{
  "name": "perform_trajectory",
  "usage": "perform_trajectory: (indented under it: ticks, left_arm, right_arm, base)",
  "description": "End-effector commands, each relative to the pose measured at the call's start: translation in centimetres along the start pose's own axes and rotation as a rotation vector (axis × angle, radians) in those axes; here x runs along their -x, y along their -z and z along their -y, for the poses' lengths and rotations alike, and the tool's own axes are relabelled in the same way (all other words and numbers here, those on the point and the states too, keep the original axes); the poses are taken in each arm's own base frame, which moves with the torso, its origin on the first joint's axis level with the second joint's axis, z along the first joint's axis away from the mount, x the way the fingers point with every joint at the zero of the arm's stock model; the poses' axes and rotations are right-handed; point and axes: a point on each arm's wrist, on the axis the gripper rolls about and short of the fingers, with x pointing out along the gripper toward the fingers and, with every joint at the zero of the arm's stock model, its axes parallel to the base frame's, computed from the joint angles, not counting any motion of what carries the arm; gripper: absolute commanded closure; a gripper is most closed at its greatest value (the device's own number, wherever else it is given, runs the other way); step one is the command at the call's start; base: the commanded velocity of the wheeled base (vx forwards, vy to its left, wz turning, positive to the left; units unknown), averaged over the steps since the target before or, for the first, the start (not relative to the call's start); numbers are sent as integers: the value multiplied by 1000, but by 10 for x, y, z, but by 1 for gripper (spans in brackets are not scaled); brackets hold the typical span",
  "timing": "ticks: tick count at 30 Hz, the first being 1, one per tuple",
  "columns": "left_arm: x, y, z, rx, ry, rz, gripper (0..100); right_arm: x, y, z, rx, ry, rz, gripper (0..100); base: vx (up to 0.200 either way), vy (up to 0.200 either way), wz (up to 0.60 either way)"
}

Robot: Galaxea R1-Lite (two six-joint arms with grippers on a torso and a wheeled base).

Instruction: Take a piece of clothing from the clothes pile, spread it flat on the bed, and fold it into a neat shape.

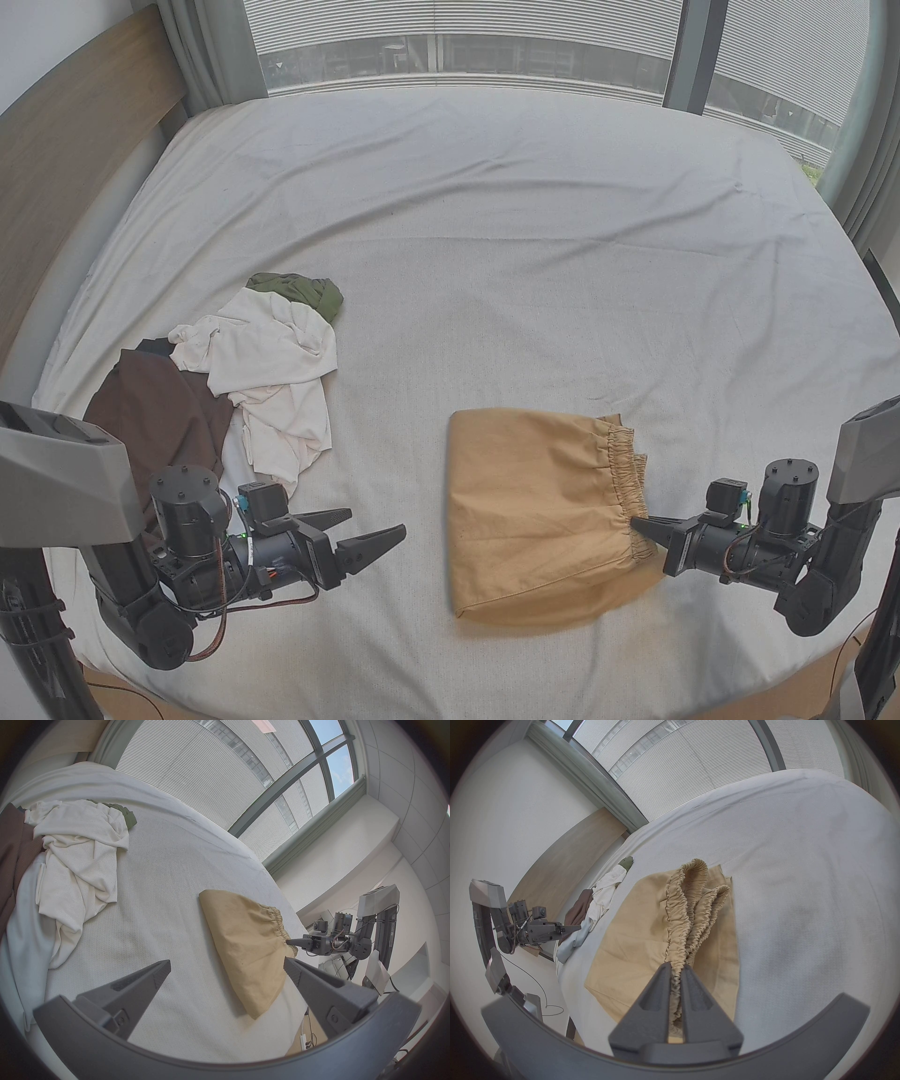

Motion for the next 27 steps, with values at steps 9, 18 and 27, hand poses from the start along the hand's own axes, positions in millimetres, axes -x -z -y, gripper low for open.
perform_trajectory:
  ticks: [9,18,27]
  left_arm:
    - [-1,2,0,4,2,-10,0]
    - [-1,2,0,1,1,-8,0]
    - [-1,1,0,2,2,-6,0]
  right_arm:
    - [-6,11,6,-14,16,-48,0]
    - [-7,9,8,-30,42,-33,0]
    - [-8,31,12,-109,62,-131,0]
  base:
    - [0,0,0]
    - [0,0,0]
    - [0,0,0]
